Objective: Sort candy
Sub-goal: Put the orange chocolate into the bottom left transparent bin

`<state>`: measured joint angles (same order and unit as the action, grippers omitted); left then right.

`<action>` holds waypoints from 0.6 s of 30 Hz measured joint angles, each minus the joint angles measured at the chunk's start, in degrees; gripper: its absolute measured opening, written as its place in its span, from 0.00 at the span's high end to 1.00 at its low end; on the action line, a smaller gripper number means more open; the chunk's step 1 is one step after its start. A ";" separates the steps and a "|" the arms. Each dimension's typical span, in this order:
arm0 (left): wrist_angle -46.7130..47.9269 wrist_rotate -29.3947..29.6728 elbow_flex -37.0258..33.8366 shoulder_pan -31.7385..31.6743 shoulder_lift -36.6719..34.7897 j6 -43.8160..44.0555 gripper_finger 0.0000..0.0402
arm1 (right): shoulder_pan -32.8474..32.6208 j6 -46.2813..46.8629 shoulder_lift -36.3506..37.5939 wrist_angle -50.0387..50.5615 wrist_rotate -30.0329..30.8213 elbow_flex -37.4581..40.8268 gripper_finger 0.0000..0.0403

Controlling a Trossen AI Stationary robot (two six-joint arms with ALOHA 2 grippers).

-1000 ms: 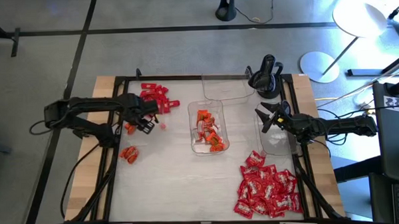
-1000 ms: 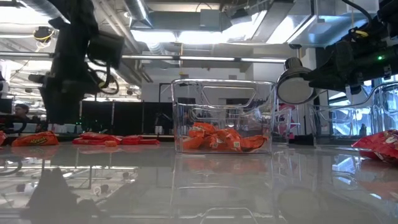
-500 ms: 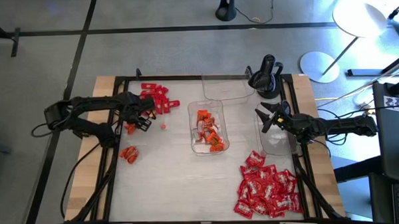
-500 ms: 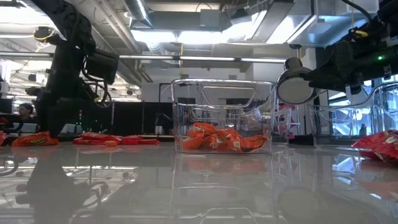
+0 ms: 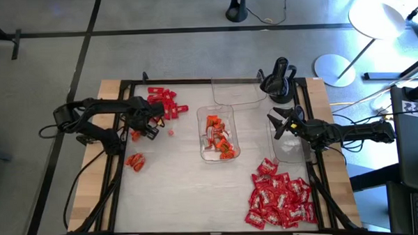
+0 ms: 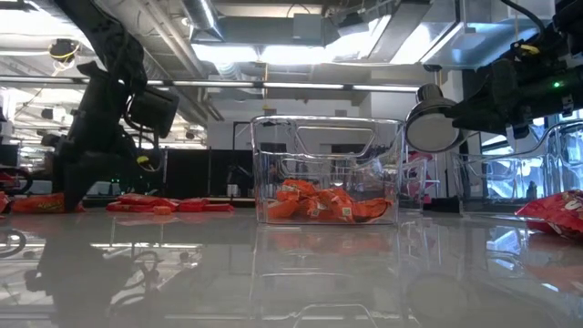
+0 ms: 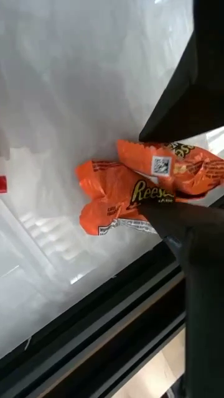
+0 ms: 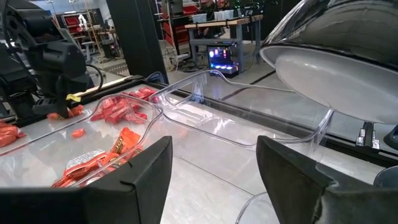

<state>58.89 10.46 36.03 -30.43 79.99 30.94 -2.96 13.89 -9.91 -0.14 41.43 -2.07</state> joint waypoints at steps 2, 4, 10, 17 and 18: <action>0.00 -0.17 0.02 0.28 0.00 -0.50 0.72 | 0.00 0.00 0.00 0.00 0.00 0.00 0.43; 0.01 -0.28 0.08 0.73 0.00 -0.93 0.78 | 0.00 -0.01 0.00 0.01 0.00 0.00 0.43; -0.07 -1.95 2.62 2.65 0.00 -0.96 0.87 | 0.00 -0.01 0.00 0.02 -0.01 0.00 0.43; -0.04 -3.15 9.56 6.53 -0.04 -1.05 0.89 | 0.00 -0.01 0.00 0.03 -0.02 0.00 0.43; 0.07 -3.15 10.82 7.20 -0.04 -1.03 0.89 | 0.00 -0.02 0.00 0.04 0.00 0.00 0.43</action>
<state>58.96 7.31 46.85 -23.22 79.94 29.91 -2.96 13.87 -9.91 -0.10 41.43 -2.07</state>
